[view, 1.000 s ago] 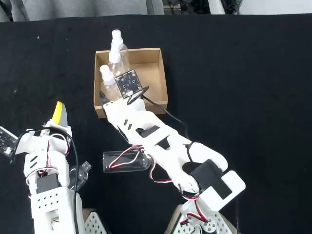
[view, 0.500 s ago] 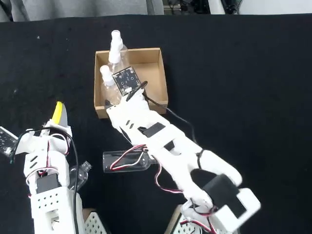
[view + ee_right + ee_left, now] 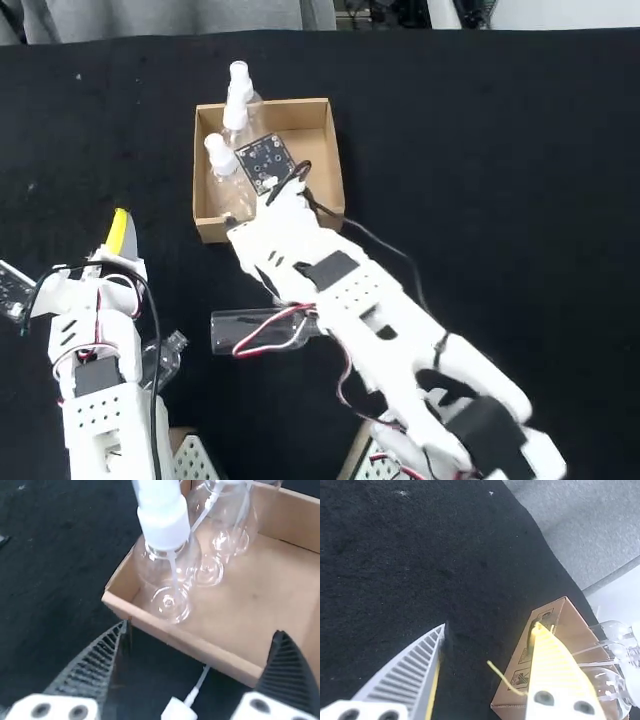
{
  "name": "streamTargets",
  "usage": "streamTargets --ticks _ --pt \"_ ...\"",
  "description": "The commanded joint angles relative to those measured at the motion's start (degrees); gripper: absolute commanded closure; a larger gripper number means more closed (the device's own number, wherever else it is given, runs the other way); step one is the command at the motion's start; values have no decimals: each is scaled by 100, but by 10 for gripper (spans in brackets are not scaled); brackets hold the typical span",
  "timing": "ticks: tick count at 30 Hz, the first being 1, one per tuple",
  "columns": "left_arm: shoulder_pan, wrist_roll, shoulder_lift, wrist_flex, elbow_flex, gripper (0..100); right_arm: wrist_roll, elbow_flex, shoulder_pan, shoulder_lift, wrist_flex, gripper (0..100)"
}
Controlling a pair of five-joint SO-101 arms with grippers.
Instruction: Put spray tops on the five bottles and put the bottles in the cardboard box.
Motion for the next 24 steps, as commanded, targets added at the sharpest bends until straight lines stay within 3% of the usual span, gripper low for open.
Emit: streamTargets --ticks 1,14,24 --pt "-145 0 -88 -9 -92 752 -9 -127 -44 -760 659 624" --pt "-233 0 -88 -9 -110 752 360 -1007 -88 -1921 3543 624" --pt "-382 0 -88 -9 -136 752 967 -1086 -413 -1921 4404 624"
